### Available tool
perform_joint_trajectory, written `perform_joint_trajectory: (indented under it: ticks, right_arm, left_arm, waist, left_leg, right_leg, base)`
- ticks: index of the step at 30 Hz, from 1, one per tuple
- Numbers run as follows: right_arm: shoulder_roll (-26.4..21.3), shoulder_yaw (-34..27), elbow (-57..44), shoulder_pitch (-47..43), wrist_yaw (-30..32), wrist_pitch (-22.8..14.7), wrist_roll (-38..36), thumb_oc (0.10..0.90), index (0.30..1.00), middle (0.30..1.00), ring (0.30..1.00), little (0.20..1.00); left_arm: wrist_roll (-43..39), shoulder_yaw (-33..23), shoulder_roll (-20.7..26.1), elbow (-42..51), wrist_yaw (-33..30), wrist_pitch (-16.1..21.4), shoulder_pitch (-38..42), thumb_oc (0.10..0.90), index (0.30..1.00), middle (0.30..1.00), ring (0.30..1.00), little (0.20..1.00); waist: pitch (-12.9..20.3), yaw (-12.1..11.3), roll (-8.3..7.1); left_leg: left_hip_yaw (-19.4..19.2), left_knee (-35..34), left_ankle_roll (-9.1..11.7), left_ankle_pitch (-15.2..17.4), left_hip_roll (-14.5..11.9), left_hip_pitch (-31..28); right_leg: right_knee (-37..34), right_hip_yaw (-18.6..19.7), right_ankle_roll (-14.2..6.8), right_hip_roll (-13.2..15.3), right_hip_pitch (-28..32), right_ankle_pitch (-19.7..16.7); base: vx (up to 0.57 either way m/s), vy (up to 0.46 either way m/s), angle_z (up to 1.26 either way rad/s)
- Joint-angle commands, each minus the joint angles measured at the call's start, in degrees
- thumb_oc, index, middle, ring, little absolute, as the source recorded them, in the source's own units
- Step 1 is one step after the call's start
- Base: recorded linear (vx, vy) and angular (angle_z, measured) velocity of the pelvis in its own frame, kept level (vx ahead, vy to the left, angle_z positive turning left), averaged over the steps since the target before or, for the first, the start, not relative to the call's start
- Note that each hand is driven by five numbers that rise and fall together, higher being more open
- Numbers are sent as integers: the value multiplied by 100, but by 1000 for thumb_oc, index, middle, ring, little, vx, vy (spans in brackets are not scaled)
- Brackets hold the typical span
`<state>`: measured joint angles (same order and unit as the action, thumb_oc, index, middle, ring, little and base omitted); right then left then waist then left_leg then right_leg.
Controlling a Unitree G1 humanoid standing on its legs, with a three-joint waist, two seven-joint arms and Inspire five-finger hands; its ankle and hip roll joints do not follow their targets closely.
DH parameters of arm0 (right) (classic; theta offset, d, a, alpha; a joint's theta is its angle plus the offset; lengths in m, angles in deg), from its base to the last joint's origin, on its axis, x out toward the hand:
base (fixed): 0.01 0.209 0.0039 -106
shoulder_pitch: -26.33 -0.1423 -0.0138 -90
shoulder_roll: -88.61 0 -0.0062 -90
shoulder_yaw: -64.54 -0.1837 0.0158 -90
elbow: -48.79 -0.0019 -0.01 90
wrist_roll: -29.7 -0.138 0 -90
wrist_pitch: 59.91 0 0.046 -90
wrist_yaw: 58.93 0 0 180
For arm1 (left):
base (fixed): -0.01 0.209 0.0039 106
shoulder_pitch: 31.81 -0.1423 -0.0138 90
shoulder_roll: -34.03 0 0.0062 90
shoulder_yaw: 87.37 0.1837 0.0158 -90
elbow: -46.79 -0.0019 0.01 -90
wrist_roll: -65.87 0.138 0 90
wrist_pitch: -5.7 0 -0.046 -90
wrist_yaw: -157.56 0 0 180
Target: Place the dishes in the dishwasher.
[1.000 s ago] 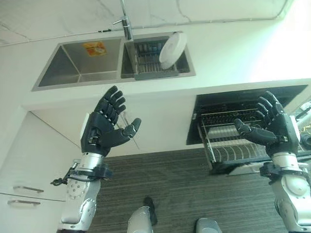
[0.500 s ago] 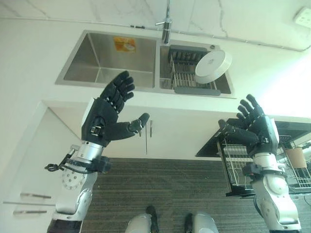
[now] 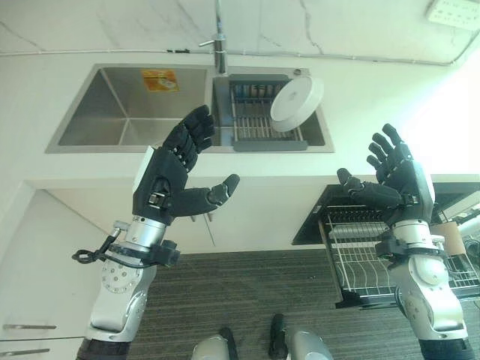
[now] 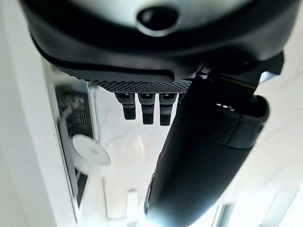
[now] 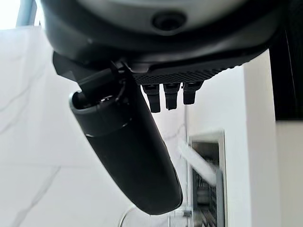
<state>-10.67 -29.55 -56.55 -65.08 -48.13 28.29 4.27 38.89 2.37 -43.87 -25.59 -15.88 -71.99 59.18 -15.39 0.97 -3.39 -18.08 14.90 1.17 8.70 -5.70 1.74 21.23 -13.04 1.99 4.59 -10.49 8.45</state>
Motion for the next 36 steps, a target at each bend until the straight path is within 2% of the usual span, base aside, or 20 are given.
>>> perform_joint_trajectory:
  ticks: [1,2,4,5,7,10,14,18,22,23,24,25,29,31,32,33,34,35,36]
  right_arm:
    - [-365,-415,-492,-280,-243,-888,51,800,900,900,900,900]
    - [-356,-464,-522,-205,-344,-897,8,800,900,900,900,900]
    - [-335,-452,-560,-190,-578,-886,-114,800,900,900,900,900]
    - [-292,-376,-546,-254,-629,-936,-138,800,900,900,900,900]
    - [-251,-264,-518,-337,-584,-877,-228,800,900,900,900,900]
    - [-260,-217,-427,-386,-692,-854,-330,800,900,900,900,900]
    - [-341,-285,-356,-320,-878,-890,-569,800,900,900,900,900]
    - [-354,-387,-439,-174,-909,-850,-460,800,900,900,900,900]
    - [-224,-435,-411,-218,-797,-826,-678,800,900,900,900,900]
    - [-84,-417,-421,-242,-742,-782,-651,800,900,900,900,900]
    - [-84,-417,-421,-242,-742,-782,-651,800,900,900,900,900]
    - [-1,-421,-442,-255,-654,-766,-599,800,900,900,900,900]
    - [241,-416,-521,-286,-363,-784,-731,800,900,900,900,900]
    - [355,-377,-532,-311,-300,-713,-815,800,900,900,900,900]
    - [374,-356,-502,-330,-320,-683,-841,800,900,900,900,900]
    - [298,-368,-399,-387,-412,-706,-886,800,900,900,900,900]
    - [288,-384,-366,-358,-541,-762,-959,800,900,900,900,900]
    - [102,-342,-239,-507,-268,-682,-1166,800,900,900,900,900]
    - [80,-320,-185,-566,-191,-633,-1187,800,900,900,900,900]
  left_arm:
    - [-415,-97,-123,428,24,546,240,800,900,900,900,900]
    - [-362,-114,-172,417,63,575,129,800,900,900,900,900]
    - [-387,-155,-202,465,129,557,-4,800,900,900,900,900]
    - [-388,-166,-222,477,173,562,-87,800,900,900,900,900]
    - [-310,-120,-239,467,109,545,-87,800,900,900,900,900]
    - [-291,-67,-280,390,33,554,-1,800,900,900,900,900]
    - [-296,-92,-282,331,36,703,-25,800,900,900,900,900]
    - [-394,-154,-209,320,111,744,42,800,900,900,900,900]
    - [-234,-159,-159,321,173,704,224,800,900,900,900,900]
    - [-230,-198,-138,357,274,678,245,800,900,900,900,900]
    - [-230,-198,-138,357,274,678,245,800,900,900,900,900]
    - [-143,-213,-116,394,317,678,268,800,900,900,900,900]
    - [-92,-213,-96,538,556,766,293,800,900,900,900,900]
    - [-153,-174,-116,565,574,693,346,800,900,900,900,900]
    - [-143,-132,-97,522,516,663,407,800,900,900,900,900]
    - [-195,-82,-82,442,386,634,502,800,900,900,900,900]
    - [-181,-77,-88,386,281,708,465,800,900,900,900,900]
    - [-236,47,-180,395,99,768,382,800,900,900,900,900]
    - [-237,67,-213,395,93,774,368,800,900,900,900,900]
  waist:
    - [454,52,-35]
    - [441,34,-12]
    - [423,-14,87]
    - [406,-62,213]
    - [398,-118,367]
    - [392,-223,426]
    - [439,-208,426]
    - [515,-200,402]
    - [535,-250,329]
    - [540,-315,288]
    - [540,-315,288]
    - [545,-364,266]
    - [564,-349,343]
    - [565,-301,346]
    - [569,-264,333]
    - [506,-222,254]
    - [468,-198,235]
    - [512,-286,159]
    - [552,-315,147]
  left_leg:
    - [373,301,187,-130,-97,-193]
    - [470,280,154,-115,19,-133]
    - [663,229,102,117,135,17]
    - [815,229,127,199,118,229]
    - [997,229,255,61,4,634]
    - [1199,229,346,-156,-3,1045]
    - [1075,229,284,-106,-25,1018]
    - [1062,229,183,54,63,884]
    - [1169,229,31,198,245,729]
    - [1228,229,-83,275,355,643]
    - [1228,229,-83,275,355,643]
    - [1261,229,-169,324,430,596]
    - [1530,229,-354,454,503,477]
    - [1631,229,-389,493,547,449]
    - [1656,229,-372,496,551,438]
    - [1624,229,-302,504,578,377]
    - [1617,229,-296,496,566,355]
    - [1543,229,-238,475,609,396]
    - [1526,229,-240,497,620,394]
  right_leg:
    - [-404,190,-450,225,550,308]
    - [-404,257,-451,168,593,312]
    - [-404,312,-514,77,616,304]
    - [-404,318,-557,-25,630,323]
    - [-404,296,-572,-137,694,411]
    - [-404,316,-512,-220,832,593]
    - [-404,234,-520,-148,896,671]
    - [-404,144,-606,-14,1019,695]
    - [-404,115,-708,117,1115,615]
    - [-404,81,-783,178,1178,564]
    - [-404,81,-783,178,1178,564]
    - [-404,42,-843,211,1237,534]
    - [-279,-108,-1038,-16,1398,-175]
    - [-78,23,-1012,-108,1203,-181]
    - [-289,60,-960,-166,1170,-156]
    - [-404,138,-846,-66,820,98]
    - [-404,222,-828,-61,704,89]
    - [-404,283,-760,6,634,223]
    - [-404,276,-766,19,627,243]
  base:
    - [183,-159,-13]
    - [176,-98,-15]
    - [138,13,-24]
    - [126,62,-24]
    - [135,58,-20]
    - [109,71,-21]
    - [108,181,-37]
    - [140,177,-14]
    - [165,203,8]
    - [169,221,21]
    - [197,307,19]
    - [132,265,15]
    - [110,218,4]
    - [35,51,8]
    - [-23,-89,19]
    - [-46,-139,22]
    - [-77,-292,13]
    - [-43,-249,23]
    - [-27,-290,26]
